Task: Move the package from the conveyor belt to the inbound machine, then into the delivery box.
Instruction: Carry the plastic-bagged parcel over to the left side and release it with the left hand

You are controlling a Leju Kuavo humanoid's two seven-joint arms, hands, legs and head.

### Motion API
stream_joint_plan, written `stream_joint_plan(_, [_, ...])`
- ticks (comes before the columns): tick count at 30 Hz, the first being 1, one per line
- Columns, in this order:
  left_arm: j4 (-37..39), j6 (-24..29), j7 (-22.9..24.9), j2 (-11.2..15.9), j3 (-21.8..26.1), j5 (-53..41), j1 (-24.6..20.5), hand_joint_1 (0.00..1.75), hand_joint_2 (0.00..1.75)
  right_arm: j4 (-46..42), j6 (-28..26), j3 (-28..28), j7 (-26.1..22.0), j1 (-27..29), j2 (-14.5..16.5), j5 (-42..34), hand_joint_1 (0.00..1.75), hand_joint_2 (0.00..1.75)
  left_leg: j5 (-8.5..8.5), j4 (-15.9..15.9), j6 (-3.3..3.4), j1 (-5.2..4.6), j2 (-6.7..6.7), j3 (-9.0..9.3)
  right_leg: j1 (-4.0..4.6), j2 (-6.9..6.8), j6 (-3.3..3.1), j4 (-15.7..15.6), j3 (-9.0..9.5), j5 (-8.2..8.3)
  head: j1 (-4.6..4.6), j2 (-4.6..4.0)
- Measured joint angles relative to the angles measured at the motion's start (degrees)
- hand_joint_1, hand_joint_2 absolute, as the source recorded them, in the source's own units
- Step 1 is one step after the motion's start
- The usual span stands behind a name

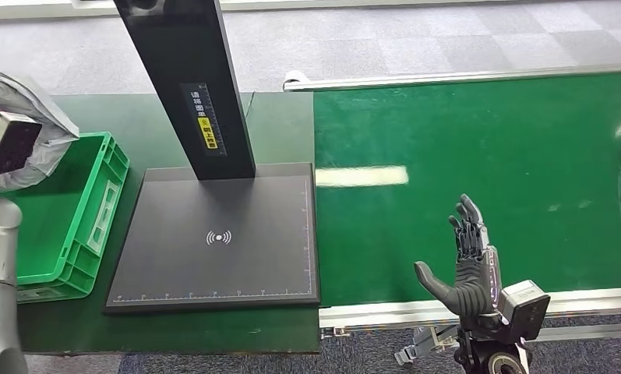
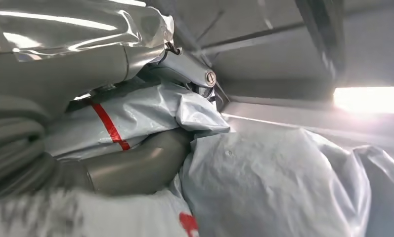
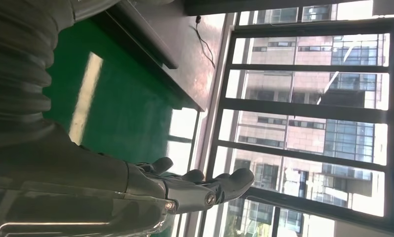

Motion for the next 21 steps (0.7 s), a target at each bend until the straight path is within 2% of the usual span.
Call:
stream_joint_plan(2, [4.0, 0.0, 1.2, 1.4, 1.3, -4.5, -1.2, 1.75, 1.75, 0.0, 0.1, 0.1, 0.0, 0.0, 0.0, 0.0, 0.0, 1.75, 0.0, 0.0, 0.0, 0.0, 0.07, -0.04, 0.0, 0.03, 0.0, 0.0, -0.06, 0.0, 0.02, 0.0])
stream_joint_plan(5, [7.5, 0.0, 1.6, 2.7, 2.4, -5.6, -2.3, 1.75, 1.75, 0.0, 0.1, 0.1, 0.0, 0.0, 0.1, 0.0, 0.0, 1.75, -0.01, 0.0, 0.0, 0.0, 0.06, -0.11, 0.0, 0.02, 0.0, 0.0, -0.1, -0.01, 0.02, 0.0])
stream_joint_plan(21, [13.1, 0.1, 1.9, 4.5, 3.5, -6.6, -3.6, 1.75, 1.75, 0.0, 0.1, 0.2, 0.0, -0.1, 0.3, 0.0, 0.0, 1.75, -0.01, 0.0, 0.0, -0.01, 0.06, -0.13, 0.0, 0.01, 0.0, 0.0, -0.11, 0.0, 0.03, 0.0])
